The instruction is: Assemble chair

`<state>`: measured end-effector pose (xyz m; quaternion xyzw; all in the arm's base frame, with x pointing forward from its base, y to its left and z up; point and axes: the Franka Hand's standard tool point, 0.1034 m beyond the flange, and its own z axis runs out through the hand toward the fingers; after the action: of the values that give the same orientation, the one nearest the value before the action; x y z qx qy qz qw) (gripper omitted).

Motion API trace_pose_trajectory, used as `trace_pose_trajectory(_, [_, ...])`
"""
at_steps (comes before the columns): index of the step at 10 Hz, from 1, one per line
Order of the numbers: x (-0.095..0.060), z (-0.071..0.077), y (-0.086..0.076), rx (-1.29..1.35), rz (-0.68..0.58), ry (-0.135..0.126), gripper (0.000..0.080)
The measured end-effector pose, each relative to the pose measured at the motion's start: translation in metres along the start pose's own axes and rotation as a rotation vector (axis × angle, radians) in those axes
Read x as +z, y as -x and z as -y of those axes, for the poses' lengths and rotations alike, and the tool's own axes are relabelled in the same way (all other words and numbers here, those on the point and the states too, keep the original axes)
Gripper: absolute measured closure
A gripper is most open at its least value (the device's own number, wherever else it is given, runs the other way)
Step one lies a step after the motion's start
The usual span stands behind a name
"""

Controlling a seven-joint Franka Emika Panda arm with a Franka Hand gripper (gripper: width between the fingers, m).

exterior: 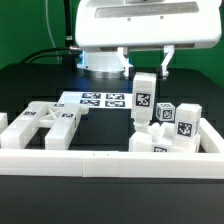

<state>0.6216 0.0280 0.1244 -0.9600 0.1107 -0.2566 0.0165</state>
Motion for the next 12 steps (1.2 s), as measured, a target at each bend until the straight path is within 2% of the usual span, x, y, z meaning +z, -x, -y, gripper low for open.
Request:
trace_pose_trajectory(1, [0.001,0.006,0.006,-0.001,-0.067,-0.002,0.0511])
trace_pose_trajectory(3, [0.003,0.011,0.017,-0.006,-0.073,-0.002,0.0511])
trace_pose_trajectory(7, [0.005,0.010,0.020,-0.014,-0.068,0.003,0.0511])
trace_pose_trajectory(9, [0.004,0.007,0.029,-0.018,-0.063,0.007,0.0511])
trace_pose_trajectory(12, [0.005,0.004,0.029,-0.027,-0.070,0.011,0.0511])
